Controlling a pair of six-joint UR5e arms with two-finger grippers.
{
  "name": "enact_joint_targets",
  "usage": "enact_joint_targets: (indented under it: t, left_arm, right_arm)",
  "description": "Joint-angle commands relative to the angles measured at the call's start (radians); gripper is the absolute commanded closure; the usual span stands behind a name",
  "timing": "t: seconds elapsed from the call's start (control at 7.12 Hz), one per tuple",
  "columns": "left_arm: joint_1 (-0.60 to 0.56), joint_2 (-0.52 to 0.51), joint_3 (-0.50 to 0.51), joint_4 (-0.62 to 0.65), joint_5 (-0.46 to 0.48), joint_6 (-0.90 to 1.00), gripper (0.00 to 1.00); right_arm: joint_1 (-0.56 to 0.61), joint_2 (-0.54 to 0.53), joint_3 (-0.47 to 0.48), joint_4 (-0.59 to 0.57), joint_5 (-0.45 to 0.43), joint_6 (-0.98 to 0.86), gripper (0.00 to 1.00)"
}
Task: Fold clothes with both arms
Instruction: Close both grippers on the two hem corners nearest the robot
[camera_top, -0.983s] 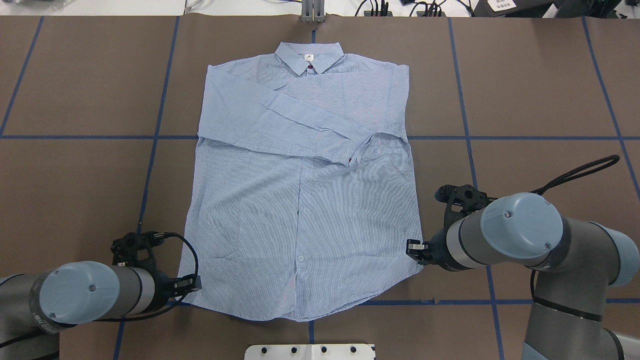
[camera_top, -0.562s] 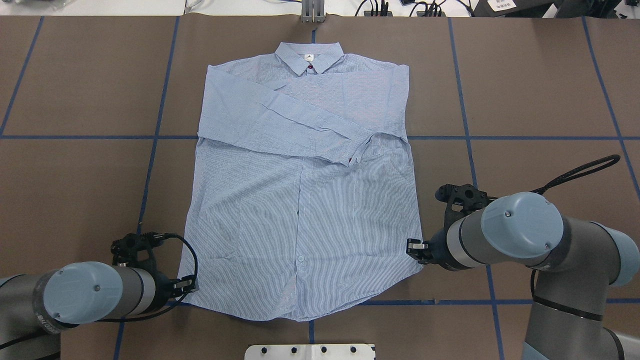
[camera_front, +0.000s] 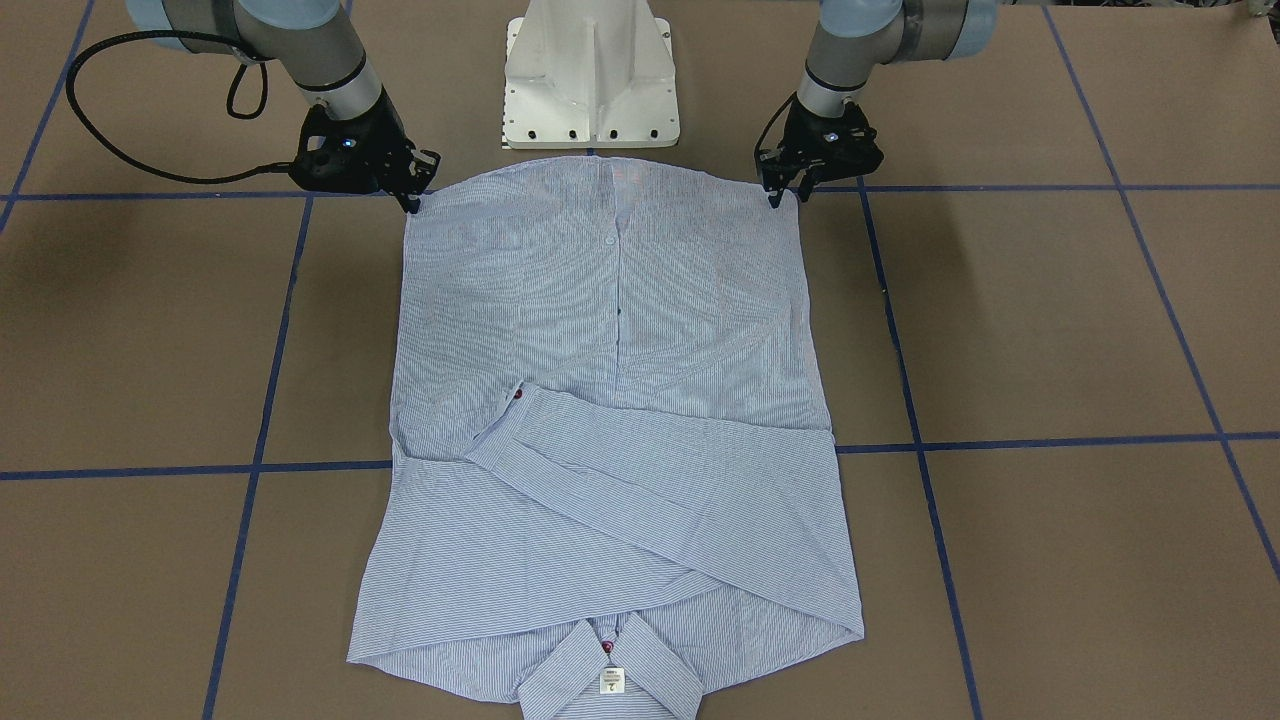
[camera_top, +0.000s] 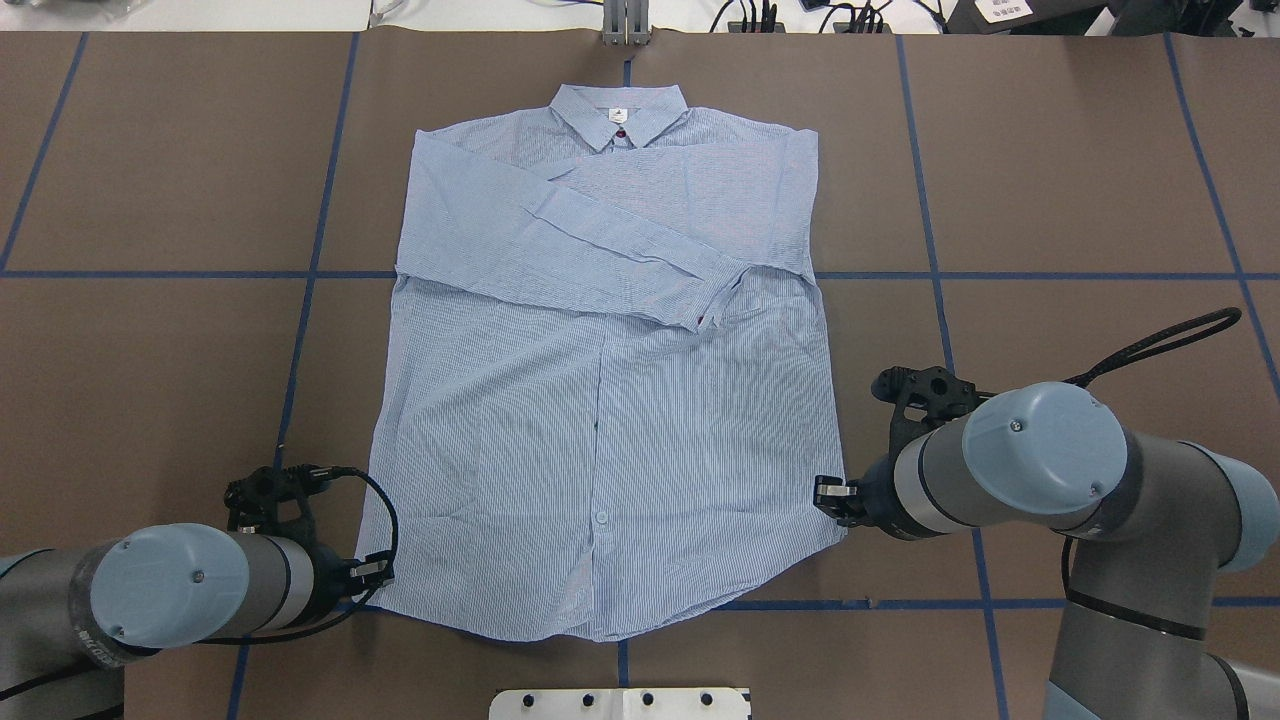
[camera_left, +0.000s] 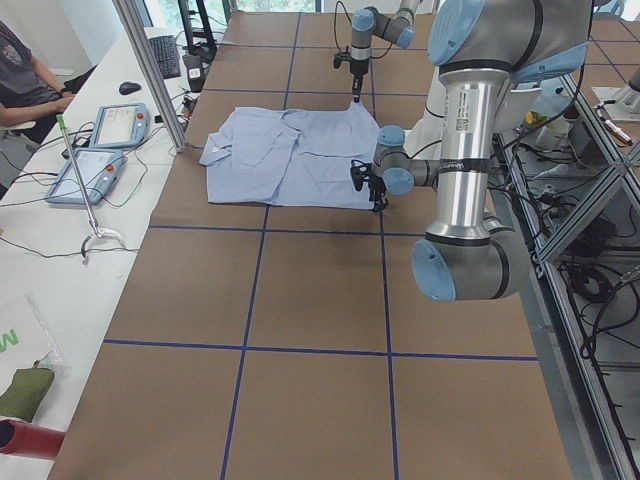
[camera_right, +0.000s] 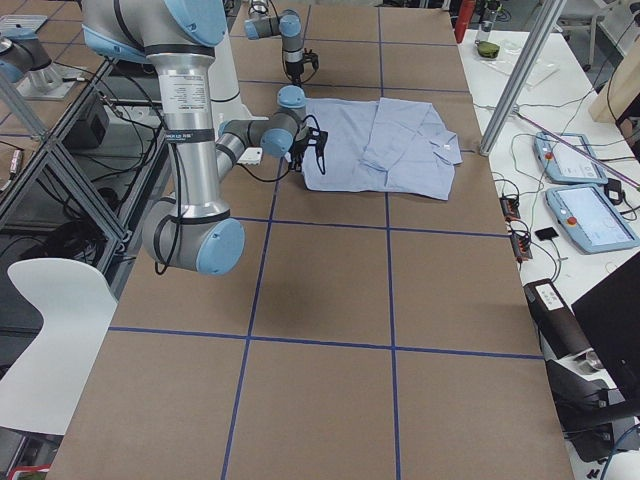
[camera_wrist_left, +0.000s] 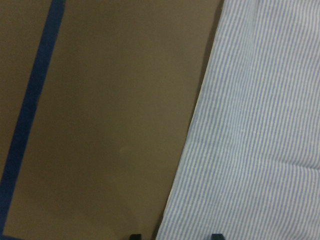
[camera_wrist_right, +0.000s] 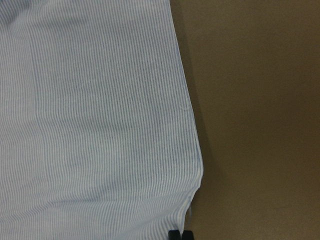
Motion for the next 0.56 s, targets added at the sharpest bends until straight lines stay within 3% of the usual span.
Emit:
enact_joint_targets:
  t: [0.0, 0.42]
  left_arm:
    - [0.000, 0.000, -0.002, 0.000, 0.000, -0.002, 0.58]
    - [0.000, 0.003, -0.002, 0.000, 0.000, 0.000, 0.61]
  right_arm:
    - [0.001, 0.000, -0.001, -0.001, 0.000, 0.000, 1.00]
    - [0.003, 0.000, -0.004, -0.001, -0.001, 0.000, 1.00]
